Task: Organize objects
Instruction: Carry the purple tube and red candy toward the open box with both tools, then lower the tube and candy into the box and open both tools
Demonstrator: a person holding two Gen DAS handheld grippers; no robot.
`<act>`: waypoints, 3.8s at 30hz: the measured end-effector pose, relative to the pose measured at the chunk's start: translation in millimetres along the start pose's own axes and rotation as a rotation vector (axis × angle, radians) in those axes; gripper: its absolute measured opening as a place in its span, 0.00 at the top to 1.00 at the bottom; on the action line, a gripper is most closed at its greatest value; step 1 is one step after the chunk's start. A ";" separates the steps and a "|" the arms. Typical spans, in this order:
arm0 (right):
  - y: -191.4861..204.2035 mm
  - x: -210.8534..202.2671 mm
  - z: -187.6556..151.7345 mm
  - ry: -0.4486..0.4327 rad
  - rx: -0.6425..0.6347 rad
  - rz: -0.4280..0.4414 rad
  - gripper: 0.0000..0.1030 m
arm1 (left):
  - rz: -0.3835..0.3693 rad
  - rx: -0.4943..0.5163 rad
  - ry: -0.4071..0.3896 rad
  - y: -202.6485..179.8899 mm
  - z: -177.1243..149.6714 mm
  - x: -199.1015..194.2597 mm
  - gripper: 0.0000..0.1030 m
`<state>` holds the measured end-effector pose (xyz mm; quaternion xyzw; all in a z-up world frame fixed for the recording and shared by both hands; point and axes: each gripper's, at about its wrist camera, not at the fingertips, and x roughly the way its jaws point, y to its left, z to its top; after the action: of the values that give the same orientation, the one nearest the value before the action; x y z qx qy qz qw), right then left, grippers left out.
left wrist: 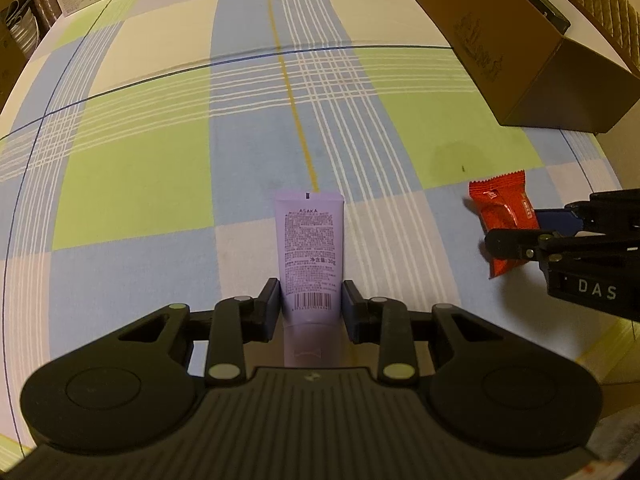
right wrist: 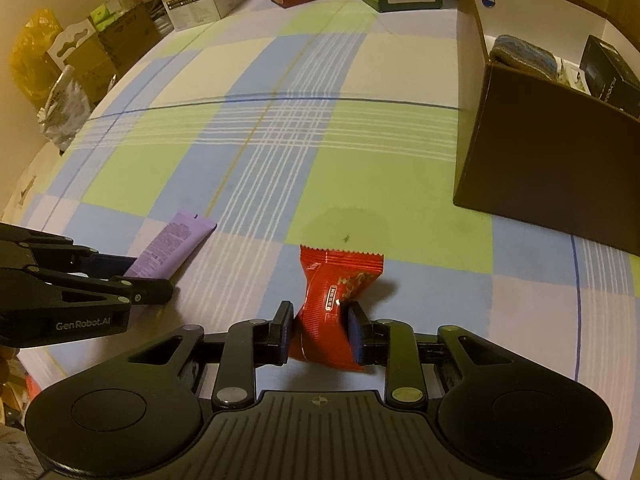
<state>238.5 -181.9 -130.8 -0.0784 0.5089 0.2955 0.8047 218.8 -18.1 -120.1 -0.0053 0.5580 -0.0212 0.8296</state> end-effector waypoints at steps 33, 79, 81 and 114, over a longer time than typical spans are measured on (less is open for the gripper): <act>-8.5 -14.8 8.1 -0.016 0.037 0.044 0.75 | -0.011 -0.038 0.003 12.9 9.2 7.2 0.73; -89.7 -128.6 73.1 -0.319 0.127 0.050 0.75 | -0.188 0.117 -0.323 -83.2 114.2 -83.1 0.73; -103.6 -134.3 78.2 -0.337 0.140 0.036 0.75 | -0.200 0.135 -0.340 -97.0 127.0 -83.5 0.73; -245.8 -84.1 153.1 -0.289 0.190 0.003 0.75 | -0.163 0.147 -0.254 -209.1 259.1 20.6 0.73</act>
<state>467.5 -349.7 -29.0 0.0423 0.4136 0.2553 0.8729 460.4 -231.8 -34.6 0.0076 0.4433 -0.1286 0.8871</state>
